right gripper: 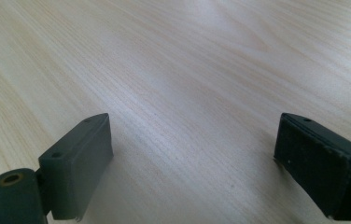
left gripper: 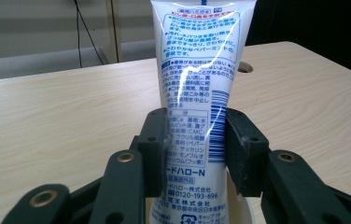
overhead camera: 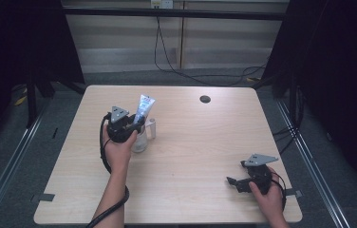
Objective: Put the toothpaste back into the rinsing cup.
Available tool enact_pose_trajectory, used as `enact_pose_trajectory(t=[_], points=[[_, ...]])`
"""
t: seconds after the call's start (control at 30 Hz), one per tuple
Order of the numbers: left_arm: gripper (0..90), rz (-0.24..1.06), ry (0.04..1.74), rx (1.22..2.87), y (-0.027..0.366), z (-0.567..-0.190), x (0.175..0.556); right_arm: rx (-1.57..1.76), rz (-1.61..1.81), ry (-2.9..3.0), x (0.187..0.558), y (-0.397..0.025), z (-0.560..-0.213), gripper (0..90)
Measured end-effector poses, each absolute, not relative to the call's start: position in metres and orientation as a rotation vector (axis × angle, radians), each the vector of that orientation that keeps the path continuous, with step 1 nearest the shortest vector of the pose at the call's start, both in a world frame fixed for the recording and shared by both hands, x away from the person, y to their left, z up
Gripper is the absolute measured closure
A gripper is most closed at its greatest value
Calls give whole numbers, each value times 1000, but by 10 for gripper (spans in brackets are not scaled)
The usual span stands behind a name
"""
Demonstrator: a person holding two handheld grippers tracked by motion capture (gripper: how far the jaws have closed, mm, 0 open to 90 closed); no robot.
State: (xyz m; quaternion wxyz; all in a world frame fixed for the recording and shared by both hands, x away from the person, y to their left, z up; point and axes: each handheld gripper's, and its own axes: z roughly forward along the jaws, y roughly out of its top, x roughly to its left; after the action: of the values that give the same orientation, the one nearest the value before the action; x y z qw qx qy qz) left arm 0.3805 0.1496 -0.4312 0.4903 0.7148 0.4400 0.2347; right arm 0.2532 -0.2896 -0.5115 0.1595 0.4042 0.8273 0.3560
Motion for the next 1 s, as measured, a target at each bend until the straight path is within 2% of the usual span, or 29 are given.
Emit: enact_pose_trajectory(t=[0.17, 0.47, 0.7, 1.0], points=[[618, 548, 1081, 1745, 151, -429, 382, 1156, 1021, 2365, 253, -289, -512, 108], [661, 565, 1066, 1741, 150, -429, 378, 1155, 1019, 2366, 254, -289, -512, 108], [654, 573, 1056, 1665, 155, -440, 371, 1156, 1019, 2366, 254, -289, -511, 108], [637, 579, 1032, 1691, 155, -440, 365, 1150, 1021, 2367, 254, -289, -512, 108]])
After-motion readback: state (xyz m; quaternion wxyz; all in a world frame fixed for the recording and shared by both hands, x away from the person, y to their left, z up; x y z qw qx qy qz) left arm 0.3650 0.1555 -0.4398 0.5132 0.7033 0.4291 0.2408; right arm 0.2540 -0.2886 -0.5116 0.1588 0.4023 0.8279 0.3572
